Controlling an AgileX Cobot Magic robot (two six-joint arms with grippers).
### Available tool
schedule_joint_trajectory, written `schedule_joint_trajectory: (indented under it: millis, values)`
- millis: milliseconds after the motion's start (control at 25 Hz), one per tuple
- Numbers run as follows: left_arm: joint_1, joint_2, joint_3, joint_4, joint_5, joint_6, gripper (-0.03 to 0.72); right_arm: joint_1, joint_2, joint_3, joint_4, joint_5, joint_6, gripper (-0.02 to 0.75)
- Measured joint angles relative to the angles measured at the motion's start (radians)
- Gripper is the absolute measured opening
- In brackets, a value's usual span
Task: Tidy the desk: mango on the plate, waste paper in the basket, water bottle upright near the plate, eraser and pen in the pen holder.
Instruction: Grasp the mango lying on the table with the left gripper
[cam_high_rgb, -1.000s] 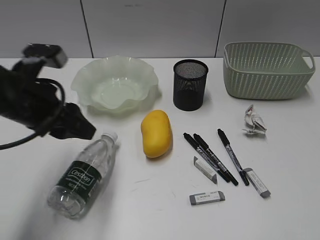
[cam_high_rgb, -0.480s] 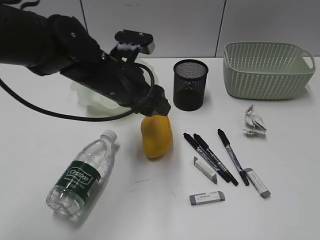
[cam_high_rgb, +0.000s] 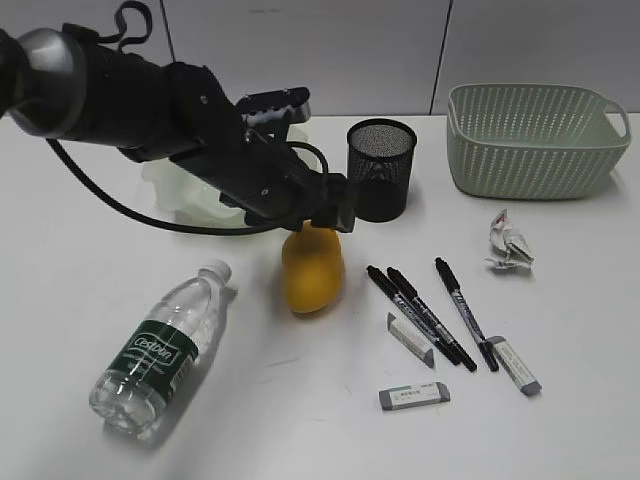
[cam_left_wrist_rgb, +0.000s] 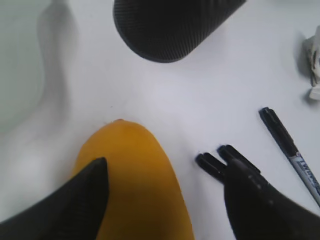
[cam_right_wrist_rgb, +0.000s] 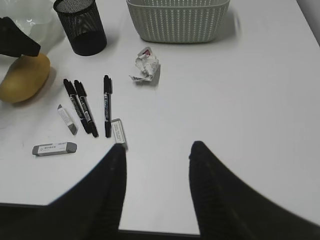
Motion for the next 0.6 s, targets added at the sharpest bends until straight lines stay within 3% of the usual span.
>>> schedule_joint_trajectory:
  millis: [240,360,600]
  values:
    - [-0.039,0.016,-0.039,0.404,0.049,-0.36,0.544,0.0,0.0,0.0,0.001,0.0,0.0,0.342]
    - [-0.055,0.035,-0.041,0.479,0.078,-0.415,0.544,0.0,0.0,0.0,0.001,0.0,0.0,0.342]
    - [-0.104,0.061,-0.052,0.53,0.069,-0.43,0.546,0.0,0.0,0.0,0.001,0.0,0.0,0.342]
